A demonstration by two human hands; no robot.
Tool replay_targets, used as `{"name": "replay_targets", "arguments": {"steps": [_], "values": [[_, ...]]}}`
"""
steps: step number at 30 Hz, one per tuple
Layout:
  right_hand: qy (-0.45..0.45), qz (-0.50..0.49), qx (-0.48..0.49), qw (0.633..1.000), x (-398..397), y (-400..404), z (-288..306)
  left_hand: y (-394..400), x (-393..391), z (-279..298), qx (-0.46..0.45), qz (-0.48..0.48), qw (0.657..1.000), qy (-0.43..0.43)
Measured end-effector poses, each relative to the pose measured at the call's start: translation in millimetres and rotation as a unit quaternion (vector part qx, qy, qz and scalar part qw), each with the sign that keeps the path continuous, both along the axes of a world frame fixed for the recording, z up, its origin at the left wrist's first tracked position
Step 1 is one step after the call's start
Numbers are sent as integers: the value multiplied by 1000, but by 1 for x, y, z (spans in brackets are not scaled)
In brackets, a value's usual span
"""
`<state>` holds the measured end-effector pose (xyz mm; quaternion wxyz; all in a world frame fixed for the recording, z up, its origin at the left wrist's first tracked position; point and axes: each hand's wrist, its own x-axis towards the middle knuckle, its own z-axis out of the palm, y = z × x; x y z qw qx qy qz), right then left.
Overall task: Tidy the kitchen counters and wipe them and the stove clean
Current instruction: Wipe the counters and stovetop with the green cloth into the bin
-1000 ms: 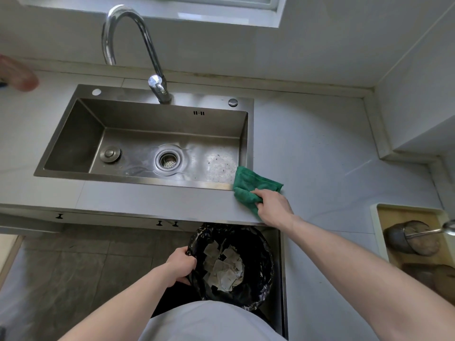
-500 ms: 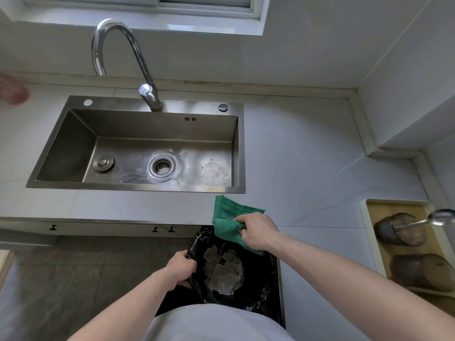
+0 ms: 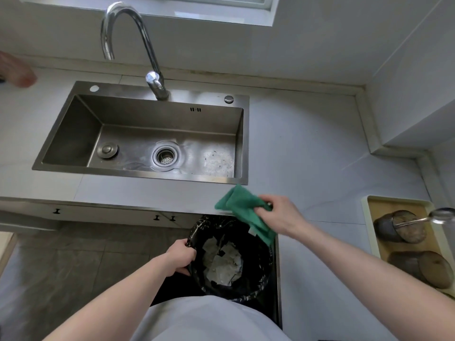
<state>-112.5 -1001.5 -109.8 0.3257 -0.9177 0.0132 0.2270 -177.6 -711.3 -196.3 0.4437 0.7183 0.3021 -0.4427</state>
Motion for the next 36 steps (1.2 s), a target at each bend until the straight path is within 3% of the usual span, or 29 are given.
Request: {"name": "replay_targets", "arguments": {"steps": [5, 8, 14, 18, 24, 30, 36], "values": [[-124, -120, 26, 985, 46, -16, 23, 2, -2, 0, -7, 4, 1000, 7], [-158, -116, -22, 980, 68, -14, 15, 5, -4, 1, -10, 5, 1000, 8], [-22, -22, -116, 993, 71, 18, -37, 5, -5, 1, -19, 21, 1000, 6], [-35, -14, -118, 992, 39, 45, -54, 8, -5, 1, -17, 23, 1000, 4], [-10, 116, -102, 988, 3, 38, -57, 11, -4, 5, -3, 24, 1000, 0], [-78, -33, -17, 996, 15, -5, -23, 11, -4, 1, 0, 10, 1000, 4], [-181, -208, -17, 961, 65, -73, 5, 12, 1, -4, 2, 11, 1000, 1]]}}
